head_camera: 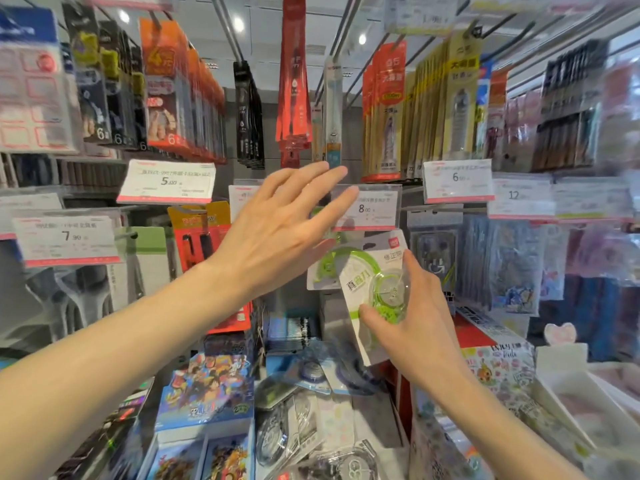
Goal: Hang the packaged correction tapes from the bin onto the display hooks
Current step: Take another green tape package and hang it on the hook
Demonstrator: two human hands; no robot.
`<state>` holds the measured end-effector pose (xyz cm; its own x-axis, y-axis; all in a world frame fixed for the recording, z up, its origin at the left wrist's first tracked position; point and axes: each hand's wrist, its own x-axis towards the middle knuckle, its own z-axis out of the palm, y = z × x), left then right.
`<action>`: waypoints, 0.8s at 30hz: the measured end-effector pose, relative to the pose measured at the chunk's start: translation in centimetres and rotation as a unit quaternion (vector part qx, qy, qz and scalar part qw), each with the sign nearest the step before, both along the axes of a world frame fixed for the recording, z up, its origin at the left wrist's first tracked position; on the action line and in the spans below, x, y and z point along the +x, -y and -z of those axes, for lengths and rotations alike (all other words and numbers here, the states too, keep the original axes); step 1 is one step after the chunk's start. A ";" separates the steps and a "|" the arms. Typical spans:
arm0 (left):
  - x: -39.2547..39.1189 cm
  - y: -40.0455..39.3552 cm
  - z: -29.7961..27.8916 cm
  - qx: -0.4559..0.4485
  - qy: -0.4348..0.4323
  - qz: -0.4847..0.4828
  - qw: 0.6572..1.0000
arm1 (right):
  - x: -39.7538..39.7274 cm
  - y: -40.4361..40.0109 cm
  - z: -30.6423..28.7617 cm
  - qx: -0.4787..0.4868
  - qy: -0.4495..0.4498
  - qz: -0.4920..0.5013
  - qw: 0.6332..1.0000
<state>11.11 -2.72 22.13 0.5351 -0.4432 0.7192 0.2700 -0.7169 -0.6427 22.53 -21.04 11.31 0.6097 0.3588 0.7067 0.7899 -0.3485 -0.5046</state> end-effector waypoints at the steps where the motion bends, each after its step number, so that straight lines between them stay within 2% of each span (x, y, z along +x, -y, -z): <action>1: 0.4 0.0 -0.2 0.001 -0.006 -0.012 1.000 | 0.1 0.1 0.0 0.004 0.003 0.001 1.000; 5: 1.3 -0.3 -0.5 0.003 -0.014 -0.017 1.000 | 0.2 0.4 0.1 0.008 0.006 0.001 1.000; 10: 1.2 -0.5 -0.7 0.008 -0.008 0.025 1.000 | 0.5 0.6 0.0 0.025 0.015 -0.003 1.000; 24: 0.8 0.0 -3.0 -0.111 -0.057 0.123 0.984 | 0.2 -2.0 -2.5 0.055 0.024 -0.002 0.998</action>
